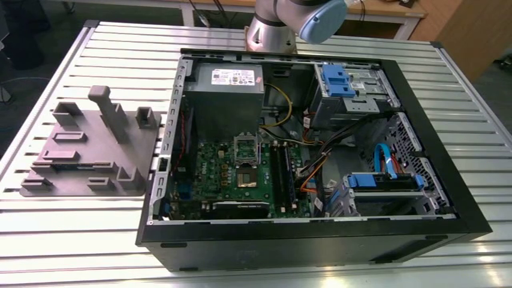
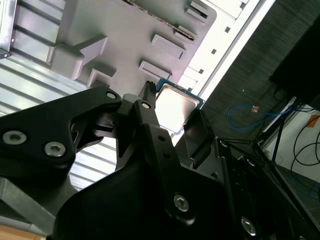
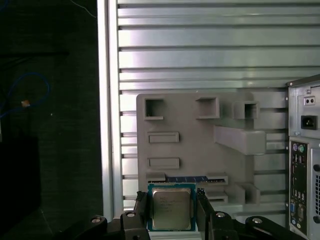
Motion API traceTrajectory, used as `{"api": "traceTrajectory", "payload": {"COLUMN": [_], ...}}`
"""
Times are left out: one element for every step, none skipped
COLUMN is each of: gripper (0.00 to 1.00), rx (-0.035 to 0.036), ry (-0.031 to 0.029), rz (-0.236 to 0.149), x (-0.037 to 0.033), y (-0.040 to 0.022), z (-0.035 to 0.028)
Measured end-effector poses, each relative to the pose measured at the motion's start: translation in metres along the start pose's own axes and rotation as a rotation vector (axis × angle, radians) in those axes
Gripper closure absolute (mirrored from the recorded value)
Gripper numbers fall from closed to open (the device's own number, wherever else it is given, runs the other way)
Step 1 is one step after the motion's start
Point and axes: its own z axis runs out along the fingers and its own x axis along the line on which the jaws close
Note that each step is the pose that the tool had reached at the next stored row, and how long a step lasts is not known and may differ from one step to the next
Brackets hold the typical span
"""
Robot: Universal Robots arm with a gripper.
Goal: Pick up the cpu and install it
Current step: 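Pick up the cpu and move it towards the insertion slot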
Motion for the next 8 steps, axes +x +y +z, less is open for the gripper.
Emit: {"api": "traceTrajectory", "payload": {"gripper": [0.53, 0.53, 0.53, 0.53, 0.53, 0.53, 0.53, 0.53], "rx": [-0.0001, 0.0000, 0.0001, 0.0001, 0.0000, 0.0000, 0.0000, 0.0000], "ry": [-0.0002, 0.0000, 0.0001, -0.0001, -0.0003, -0.0002, -0.0003, -0.0003], "rz": [0.000, 0.000, 0.000, 0.000, 0.000, 0.000, 0.000, 0.000], "x": [0.0000, 0.0000, -0.0001, -0.0001, -0.0001, -0.0001, -0.0002, -0.0002], "y": [0.0000, 0.0000, 0.0000, 0.0000, 0.0000, -0.0001, -0.0001, -0.0001], "z": [-0.0004, -0.0013, -0.0022, -0.0031, -0.0040, -0.0049, -0.0057, -0.0061]}}
